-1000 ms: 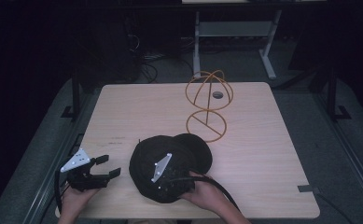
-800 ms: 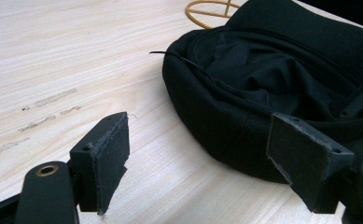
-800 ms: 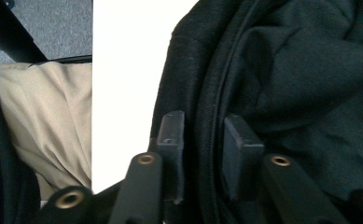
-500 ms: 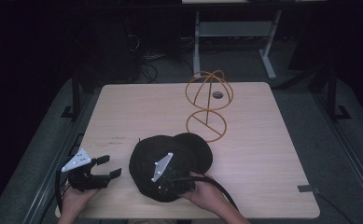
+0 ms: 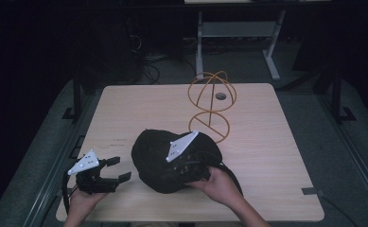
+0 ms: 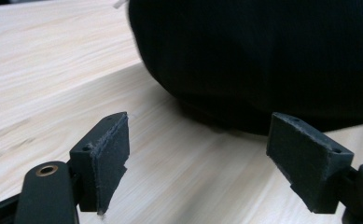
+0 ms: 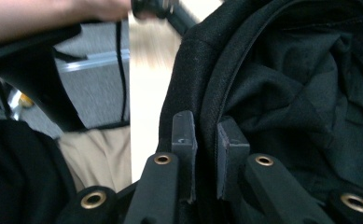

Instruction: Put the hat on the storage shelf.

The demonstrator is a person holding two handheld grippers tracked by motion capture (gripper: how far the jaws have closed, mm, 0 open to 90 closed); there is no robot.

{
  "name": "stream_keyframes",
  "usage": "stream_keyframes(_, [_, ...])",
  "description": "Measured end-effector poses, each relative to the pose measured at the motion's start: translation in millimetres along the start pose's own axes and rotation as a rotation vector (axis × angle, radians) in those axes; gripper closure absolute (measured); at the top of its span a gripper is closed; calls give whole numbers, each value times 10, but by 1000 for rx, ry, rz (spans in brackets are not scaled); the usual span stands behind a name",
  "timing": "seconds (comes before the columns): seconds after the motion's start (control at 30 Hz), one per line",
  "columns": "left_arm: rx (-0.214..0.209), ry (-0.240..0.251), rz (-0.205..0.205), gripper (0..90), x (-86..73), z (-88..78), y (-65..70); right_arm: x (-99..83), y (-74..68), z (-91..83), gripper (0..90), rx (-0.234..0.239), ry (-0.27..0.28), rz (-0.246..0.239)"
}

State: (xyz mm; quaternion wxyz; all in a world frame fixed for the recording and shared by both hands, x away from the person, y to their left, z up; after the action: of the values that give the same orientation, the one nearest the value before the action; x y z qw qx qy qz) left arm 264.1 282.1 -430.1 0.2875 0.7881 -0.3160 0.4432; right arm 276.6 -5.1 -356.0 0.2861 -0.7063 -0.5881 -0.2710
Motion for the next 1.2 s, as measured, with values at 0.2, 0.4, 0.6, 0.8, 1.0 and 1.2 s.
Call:
stream_keyframes(0.2, [-88,13,77,198,160,126,216,105,51,-287,799,-14,69,40])
stream_keyframes(0.4, [-103,12,134,188,257,254,340,179,74,-402,799,-16,95,41])
stream_keyframes(0.6, [-117,42,175,177,372,353,449,263,115,-472,797,3,122,61])
stream_keyframes(0.8, [-51,108,218,182,490,438,545,328,153,-504,797,31,159,85])
stream_keyframes(1.0, [-9,171,233,359,538,461,541,395,186,-509,799,51,197,89])
stream_keyframes(1.2, [10,248,293,785,674,425,497,430,237,-528,807,80,246,134])
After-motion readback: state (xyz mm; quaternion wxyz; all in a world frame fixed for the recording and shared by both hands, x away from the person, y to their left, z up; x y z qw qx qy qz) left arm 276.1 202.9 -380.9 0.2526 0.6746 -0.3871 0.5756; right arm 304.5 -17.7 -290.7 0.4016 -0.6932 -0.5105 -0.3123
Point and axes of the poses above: each handheld gripper's, and its own axes: z roughly forward along the jaws, x roughly out of its top, y roughly to its right, the point moved 2 cm from there along z, roughly forward along the jaws, and after that the axes turned 2 degrees about -z, right-handed, at the moved point
